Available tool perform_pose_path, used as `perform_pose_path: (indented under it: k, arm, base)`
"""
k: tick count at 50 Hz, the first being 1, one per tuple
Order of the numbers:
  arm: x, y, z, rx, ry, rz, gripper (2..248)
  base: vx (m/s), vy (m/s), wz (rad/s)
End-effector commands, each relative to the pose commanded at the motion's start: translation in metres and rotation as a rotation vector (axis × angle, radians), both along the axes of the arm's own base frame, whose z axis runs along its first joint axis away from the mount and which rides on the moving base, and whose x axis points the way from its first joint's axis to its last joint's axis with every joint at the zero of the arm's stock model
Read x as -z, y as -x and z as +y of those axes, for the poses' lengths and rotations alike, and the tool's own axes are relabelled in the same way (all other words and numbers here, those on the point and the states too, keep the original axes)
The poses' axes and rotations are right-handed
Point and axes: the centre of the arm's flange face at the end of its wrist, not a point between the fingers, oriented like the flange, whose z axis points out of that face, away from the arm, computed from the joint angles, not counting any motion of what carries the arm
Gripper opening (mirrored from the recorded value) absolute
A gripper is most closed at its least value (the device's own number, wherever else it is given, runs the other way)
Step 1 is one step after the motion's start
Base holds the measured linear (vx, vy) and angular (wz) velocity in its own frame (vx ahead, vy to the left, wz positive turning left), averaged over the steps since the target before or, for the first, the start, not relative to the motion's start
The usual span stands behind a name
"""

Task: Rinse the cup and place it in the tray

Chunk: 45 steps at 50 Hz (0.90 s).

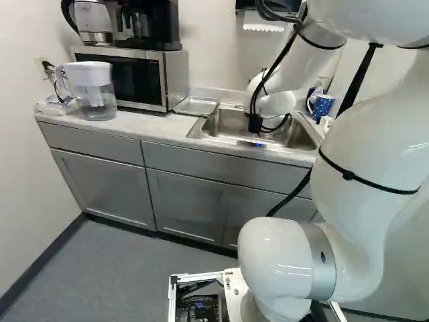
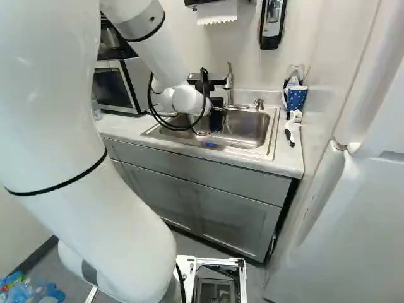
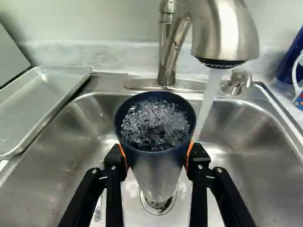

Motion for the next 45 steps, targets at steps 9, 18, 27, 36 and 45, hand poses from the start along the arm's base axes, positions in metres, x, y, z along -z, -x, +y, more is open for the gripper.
perform_pose_path:
  k: [9, 18, 27, 36, 45]
  arm:
    - [0.000, -0.004, 0.014, -0.029, 0.000, 0.000, 126]
    - [0.000, -0.009, 0.027, -0.058, 0.000, 0.000, 126]
    - [-0.005, -0.013, 0.041, -0.087, 0.002, -0.011, 126]
    - [-0.015, -0.017, 0.054, -0.115, 0.005, -0.030, 126]
    - [-0.024, -0.021, 0.064, -0.134, 0.007, -0.051, 126]
  base:
    - [0.000, 0.000, 0.000]
    - [0.000, 0.000, 0.000]
    - [0.000, 0.000, 0.000]
    - [0.000, 0.000, 0.000]
    - [0.000, 0.000, 0.000]
